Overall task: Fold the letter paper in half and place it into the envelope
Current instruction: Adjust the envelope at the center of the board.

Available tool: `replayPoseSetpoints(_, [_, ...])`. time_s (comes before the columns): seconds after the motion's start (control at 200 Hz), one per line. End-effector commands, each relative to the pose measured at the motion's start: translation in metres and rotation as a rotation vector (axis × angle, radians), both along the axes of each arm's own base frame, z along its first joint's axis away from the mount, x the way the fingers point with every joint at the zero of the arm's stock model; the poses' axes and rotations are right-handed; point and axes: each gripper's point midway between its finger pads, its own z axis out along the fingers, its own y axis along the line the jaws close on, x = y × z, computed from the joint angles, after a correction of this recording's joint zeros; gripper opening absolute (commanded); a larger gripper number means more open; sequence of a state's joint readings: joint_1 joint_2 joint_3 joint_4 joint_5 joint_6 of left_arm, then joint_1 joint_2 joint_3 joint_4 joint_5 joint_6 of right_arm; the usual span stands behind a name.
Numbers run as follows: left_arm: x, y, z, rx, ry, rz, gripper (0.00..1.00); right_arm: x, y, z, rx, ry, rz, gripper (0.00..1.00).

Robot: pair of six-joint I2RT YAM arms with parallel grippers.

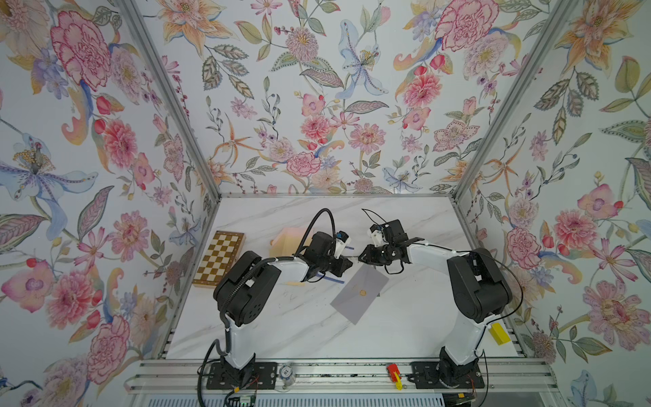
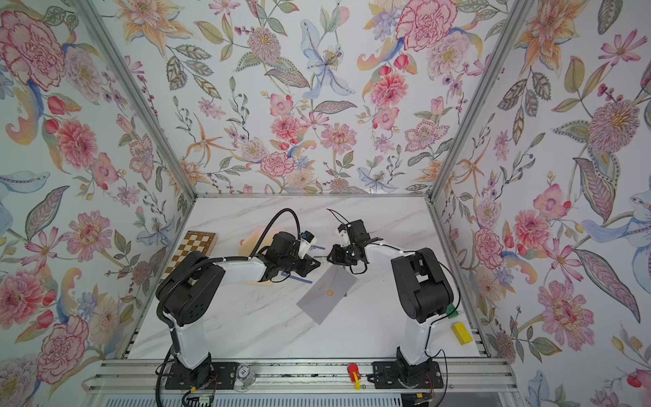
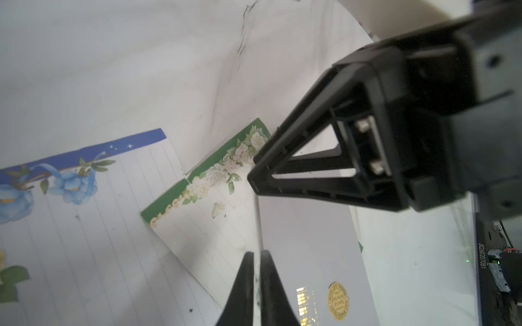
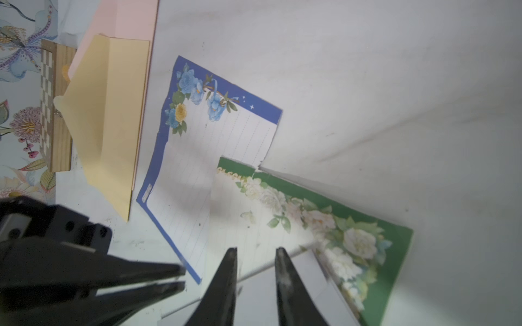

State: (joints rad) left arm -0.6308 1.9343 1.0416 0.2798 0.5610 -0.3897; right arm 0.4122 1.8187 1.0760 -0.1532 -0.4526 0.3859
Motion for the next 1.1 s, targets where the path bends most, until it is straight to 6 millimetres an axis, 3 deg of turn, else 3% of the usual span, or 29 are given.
replayPoseSetpoints(0.0, [0.003, -0.004, -0.023, 0.033, 0.035, -0.005, 0.10, -0.026, 0.008, -0.004, -0.006, 0.026, 0.035, 0.26])
replayPoseSetpoints(0.195, [0.001, -0.003, -0.047, 0.043, 0.086, 0.000, 0.10, -0.059, 0.020, -0.019, -0.025, 0.074, 0.061, 0.24])
replayPoseSetpoints(0.4, [-0.002, 0.005, -0.061, 0.064, 0.117, 0.011, 0.10, -0.081, 0.012, -0.037, -0.051, 0.128, 0.051, 0.23])
replayPoseSetpoints(0.586, [-0.006, 0.015, -0.071, 0.116, 0.126, 0.015, 0.10, -0.093, -0.016, -0.058, -0.095, 0.197, -0.017, 0.23])
replayPoseSetpoints(0.736, [-0.009, 0.021, -0.077, 0.129, 0.133, 0.018, 0.09, -0.100, -0.051, -0.069, -0.120, 0.255, -0.117, 0.22])
replayPoseSetpoints(0.996, [-0.011, 0.025, -0.081, 0.154, 0.130, 0.006, 0.09, -0.092, -0.102, -0.060, -0.122, 0.272, -0.259, 0.23])
replayPoseSetpoints(1.056, [-0.011, 0.025, -0.080, 0.153, 0.126, 0.002, 0.09, -0.087, -0.109, -0.052, -0.111, 0.256, -0.276, 0.22])
replayPoseSetpoints(1.096, [-0.011, 0.024, -0.077, 0.147, 0.121, 0.000, 0.09, -0.080, -0.103, -0.040, -0.064, 0.226, -0.250, 0.21])
